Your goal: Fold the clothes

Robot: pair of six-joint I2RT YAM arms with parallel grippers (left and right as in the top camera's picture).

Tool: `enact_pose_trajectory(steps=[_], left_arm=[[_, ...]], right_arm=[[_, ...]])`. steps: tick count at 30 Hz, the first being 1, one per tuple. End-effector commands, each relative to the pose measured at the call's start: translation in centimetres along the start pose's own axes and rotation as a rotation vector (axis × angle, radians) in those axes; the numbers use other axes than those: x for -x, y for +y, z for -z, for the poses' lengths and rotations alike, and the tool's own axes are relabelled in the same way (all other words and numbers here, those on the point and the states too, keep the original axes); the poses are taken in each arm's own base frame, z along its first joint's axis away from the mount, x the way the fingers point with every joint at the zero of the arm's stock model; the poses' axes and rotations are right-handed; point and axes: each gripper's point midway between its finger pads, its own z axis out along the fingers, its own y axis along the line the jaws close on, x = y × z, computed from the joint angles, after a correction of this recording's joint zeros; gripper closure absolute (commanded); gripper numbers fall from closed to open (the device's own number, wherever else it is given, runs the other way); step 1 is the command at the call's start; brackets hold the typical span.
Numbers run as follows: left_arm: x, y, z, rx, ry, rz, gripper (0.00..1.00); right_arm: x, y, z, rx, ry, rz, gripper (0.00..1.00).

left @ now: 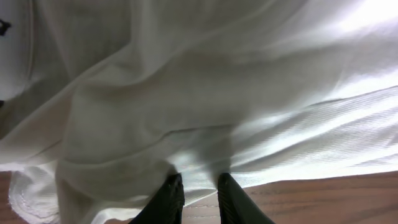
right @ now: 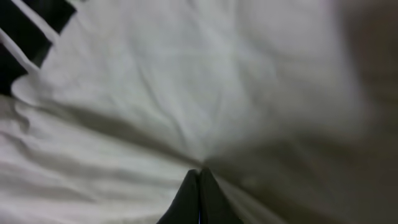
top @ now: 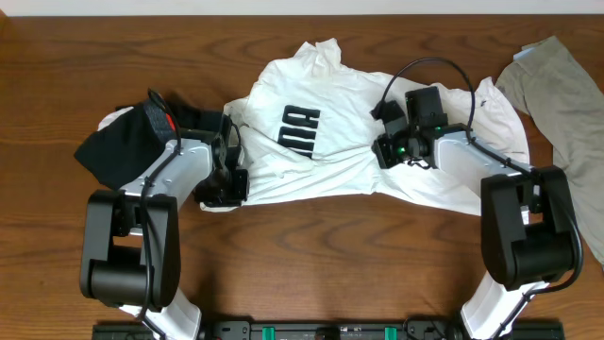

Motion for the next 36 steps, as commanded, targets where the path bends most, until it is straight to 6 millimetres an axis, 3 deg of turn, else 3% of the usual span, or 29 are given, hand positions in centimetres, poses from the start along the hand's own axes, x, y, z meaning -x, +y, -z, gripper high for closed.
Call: enact_pose_trajectory(steps=[1, 8, 12, 17, 24, 36], left_arm=[[0.0, 1.3, 0.0, 0.055, 0.001, -0.008, 0.77], [0.0, 1.3, 0.0, 0.055, 0.002, -0.008, 0.77], [0.0, 1.3, 0.0, 0.055, 0.001, -0.009, 0.77], [0.2, 1.3, 0.0, 0.054, -0.005, -0.009, 0.77], [0.5, 1.2, 0.0, 0.053, -0.017, -0.01, 0.77], [0.5, 1.2, 0.0, 0.053, -0.017, -0.01, 0.77]], right_arm=[[0.8, 0.0, -0.1, 0.025, -0.031, -0.035, 0.99], [1.4, -1.2, 0.5, -0.021, -0.05, -0.089, 0.96], [0.5, -0.5, 2.9, -0.009, 0.027, -0.083, 0.89], [-2.3, -0.5, 5.7, -0.087, 0.156, -0.082, 0.79], [-5.1, -1.5, 4.6, -0.136, 0.23, -0.135, 0.81], [-5.0, -1.4, 3.5, -0.134, 0.222, -0.136, 0.72]])
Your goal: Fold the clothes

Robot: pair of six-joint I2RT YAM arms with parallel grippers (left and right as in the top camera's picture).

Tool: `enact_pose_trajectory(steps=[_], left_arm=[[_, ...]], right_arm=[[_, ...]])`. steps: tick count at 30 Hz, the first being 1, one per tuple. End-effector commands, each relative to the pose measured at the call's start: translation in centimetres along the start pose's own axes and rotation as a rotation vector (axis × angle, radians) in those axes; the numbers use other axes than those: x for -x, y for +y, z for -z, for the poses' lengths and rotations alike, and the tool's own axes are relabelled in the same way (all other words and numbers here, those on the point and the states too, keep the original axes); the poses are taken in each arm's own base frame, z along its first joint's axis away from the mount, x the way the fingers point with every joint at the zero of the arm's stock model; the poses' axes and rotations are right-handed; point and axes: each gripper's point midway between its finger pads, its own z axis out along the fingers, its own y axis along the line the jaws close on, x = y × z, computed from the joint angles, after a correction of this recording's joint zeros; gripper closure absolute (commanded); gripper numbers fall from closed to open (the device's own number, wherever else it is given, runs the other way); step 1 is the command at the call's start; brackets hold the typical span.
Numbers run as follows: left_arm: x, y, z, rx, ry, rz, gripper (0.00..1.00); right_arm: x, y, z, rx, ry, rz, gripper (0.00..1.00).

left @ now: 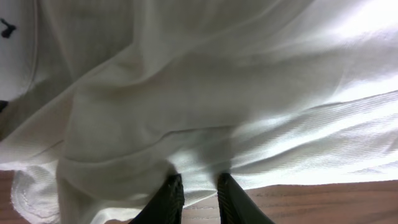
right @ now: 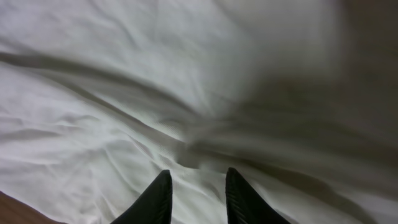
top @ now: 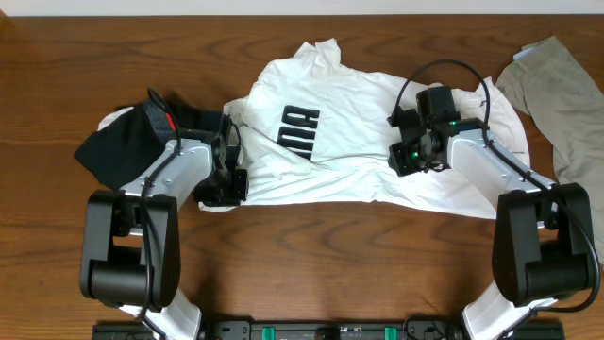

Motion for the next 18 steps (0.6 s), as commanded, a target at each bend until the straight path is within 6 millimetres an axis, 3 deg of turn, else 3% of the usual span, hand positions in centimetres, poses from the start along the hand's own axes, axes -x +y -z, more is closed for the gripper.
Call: enact_pose_trajectory(steps=[1, 8, 18], left_arm=[[0.3, 1.0, 0.0, 0.038, -0.009, -0.006, 0.77], [0.3, 1.0, 0.0, 0.038, -0.009, -0.006, 0.77], [0.2, 1.0, 0.0, 0.038, -0.006, -0.006, 0.77]], right_arm=[[-0.8, 0.3, -0.6, -0.001, 0.023, -0.007, 0.72], [-1.9, 0.6, -1.6, -0.025, 0.037, 0.015, 0.72], [-1.5, 0.3, -1.8, -0.038, 0.016, 0.0, 0.73]])
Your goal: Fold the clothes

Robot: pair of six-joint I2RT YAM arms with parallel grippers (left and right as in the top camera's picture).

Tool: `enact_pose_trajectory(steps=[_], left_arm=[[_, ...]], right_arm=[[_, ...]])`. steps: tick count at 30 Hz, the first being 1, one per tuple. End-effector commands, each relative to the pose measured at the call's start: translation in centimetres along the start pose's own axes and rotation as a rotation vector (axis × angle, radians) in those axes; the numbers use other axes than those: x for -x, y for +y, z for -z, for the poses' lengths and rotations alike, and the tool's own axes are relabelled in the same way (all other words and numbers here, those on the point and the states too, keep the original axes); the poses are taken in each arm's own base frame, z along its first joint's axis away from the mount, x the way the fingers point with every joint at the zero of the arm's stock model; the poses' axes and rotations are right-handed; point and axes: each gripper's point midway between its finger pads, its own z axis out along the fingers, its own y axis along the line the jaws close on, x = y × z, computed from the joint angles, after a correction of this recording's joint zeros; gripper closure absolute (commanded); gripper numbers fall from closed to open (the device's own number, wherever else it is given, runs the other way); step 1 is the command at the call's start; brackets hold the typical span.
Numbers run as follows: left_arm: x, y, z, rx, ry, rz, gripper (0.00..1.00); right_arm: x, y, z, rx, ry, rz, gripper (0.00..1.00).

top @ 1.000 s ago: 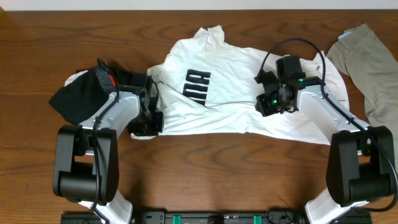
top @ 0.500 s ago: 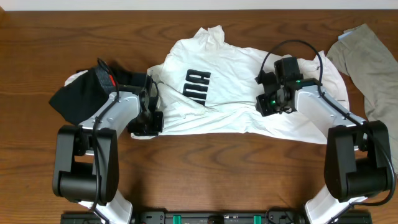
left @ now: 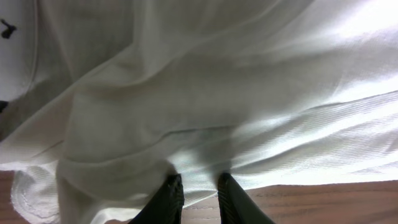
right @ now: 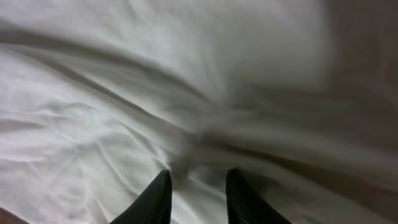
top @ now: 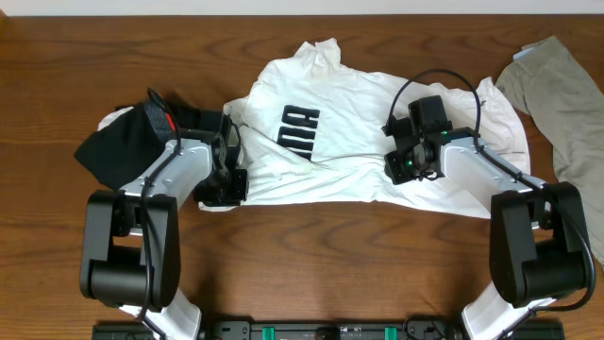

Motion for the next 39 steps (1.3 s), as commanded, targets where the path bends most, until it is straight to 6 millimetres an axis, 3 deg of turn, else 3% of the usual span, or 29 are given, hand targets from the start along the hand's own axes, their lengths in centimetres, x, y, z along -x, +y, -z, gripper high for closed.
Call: enact_pose_trajectory(steps=[1, 6, 8, 10, 15, 24, 30, 34, 39], left_arm=[[0.2, 1.0, 0.0, 0.038, -0.005, -0.006, 0.77], [0.1, 1.0, 0.0, 0.038, -0.002, -0.005, 0.77], [0.1, 1.0, 0.0, 0.039, 0.002, -0.005, 0.77], [0.0, 1.0, 0.0, 0.039, 0.003, -0.005, 0.77], [0.0, 1.0, 0.0, 0.039, 0.002, -0.005, 0.77], [0.0, 1.0, 0.0, 0.039, 0.002, -0.005, 0.77], [0.0, 1.0, 0.0, 0.039, 0.002, -0.005, 0.77], [0.0, 1.0, 0.0, 0.039, 0.002, -0.005, 0.77], [0.0, 1.0, 0.0, 0.039, 0.002, -0.005, 0.77]], right_arm=[[-0.1, -0.3, -0.3, -0.02, 0.003, -0.016, 0.77], [0.3, -0.6, -0.3, -0.039, -0.015, -0.029, 0.9], [0.3, -0.6, -0.3, -0.039, -0.014, -0.029, 0.88], [0.0, -0.4, -0.4, -0.037, -0.004, -0.021, 0.76], [-0.6, -0.2, -0.8, -0.038, 0.008, -0.006, 0.75], [-0.5, -0.3, -1.1, -0.04, -0.011, -0.008, 0.98], [-0.8, -0.3, -1.1, -0.039, -0.003, -0.013, 0.99], [0.2, 0.0, -0.2, -0.026, -0.035, -0.024, 0.99], [3.2, 0.8, 2.7, 0.014, -0.139, -0.029, 0.99]])
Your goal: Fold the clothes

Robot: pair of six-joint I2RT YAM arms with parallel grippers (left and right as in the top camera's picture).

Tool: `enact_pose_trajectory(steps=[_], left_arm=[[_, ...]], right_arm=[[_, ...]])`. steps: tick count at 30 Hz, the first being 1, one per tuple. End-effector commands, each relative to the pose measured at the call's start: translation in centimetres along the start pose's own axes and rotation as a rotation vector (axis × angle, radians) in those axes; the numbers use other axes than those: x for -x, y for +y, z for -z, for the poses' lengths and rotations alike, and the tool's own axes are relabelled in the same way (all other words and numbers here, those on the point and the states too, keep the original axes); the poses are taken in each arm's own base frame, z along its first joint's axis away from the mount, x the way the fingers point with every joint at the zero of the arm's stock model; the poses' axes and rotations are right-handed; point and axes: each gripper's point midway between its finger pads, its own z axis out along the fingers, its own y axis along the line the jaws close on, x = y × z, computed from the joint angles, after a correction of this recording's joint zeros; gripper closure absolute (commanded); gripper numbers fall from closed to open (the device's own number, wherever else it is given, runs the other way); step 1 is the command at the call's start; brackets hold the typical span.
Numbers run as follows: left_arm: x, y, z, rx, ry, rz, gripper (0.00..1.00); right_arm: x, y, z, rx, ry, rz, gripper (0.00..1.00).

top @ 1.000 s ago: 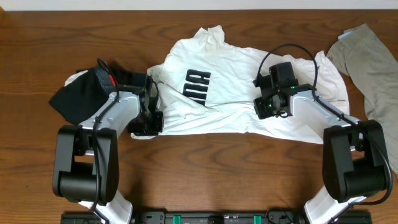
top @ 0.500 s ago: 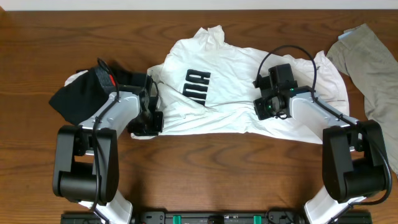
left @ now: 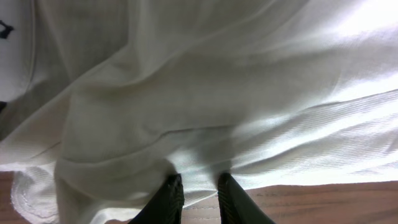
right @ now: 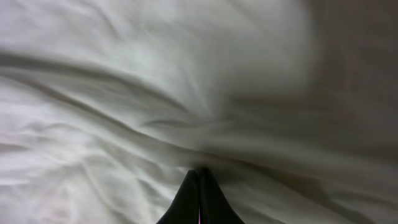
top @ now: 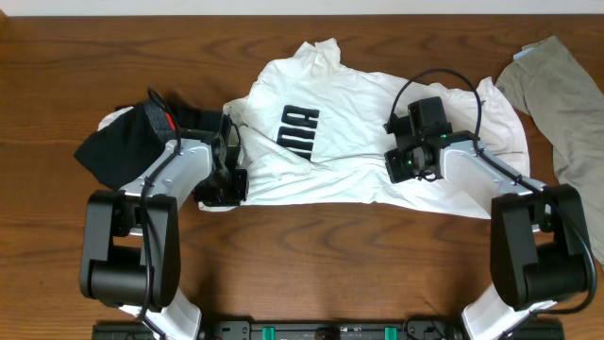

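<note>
The white shirt with black lettering lies spread on the wooden table, partly folded along its near edge. At its lower left corner my left gripper has its fingers closed on the bunched hem, with bare wood just below. My right gripper rests on the right half of the shirt. Its fingertips are pressed together, pinching a fold of white cloth.
A black garment lies in a heap at the left, close behind my left arm. An olive-khaki garment lies at the far right edge. Bare wood runs along the near side of the table.
My right gripper was open with its fingers set on the shirt; now it is shut on a fold at nearly the same spot. The left gripper and the shirt's outline look unchanged.
At first my right gripper was shut on the shirt near its middle, and the cloth hung lower on the right. Then it stood open a little further right, the near edge straighter. It stayed open there, then shut on a fold. My left gripper held the left hem throughout.
</note>
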Motion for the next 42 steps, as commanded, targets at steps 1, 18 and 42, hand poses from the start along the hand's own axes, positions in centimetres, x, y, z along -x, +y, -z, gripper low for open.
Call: enact_pose_trajectory(steps=[1, 18, 42], left_arm=[[0.1, 1.0, 0.0, 0.039, 0.001, -0.001, 0.77], [0.0, 1.0, 0.0, 0.039, 0.004, -0.001, 0.77], [0.0, 1.0, 0.0, 0.039, 0.005, 0.0, 0.77]], right_arm=[[3.1, 0.8, 2.9, 0.04, -0.109, -0.016, 0.99], [5.4, -1.7, 2.0, 0.006, -0.196, -0.055, 0.66], [1.1, 13.5, -2.3, 0.222, -0.031, 0.25, 0.99]])
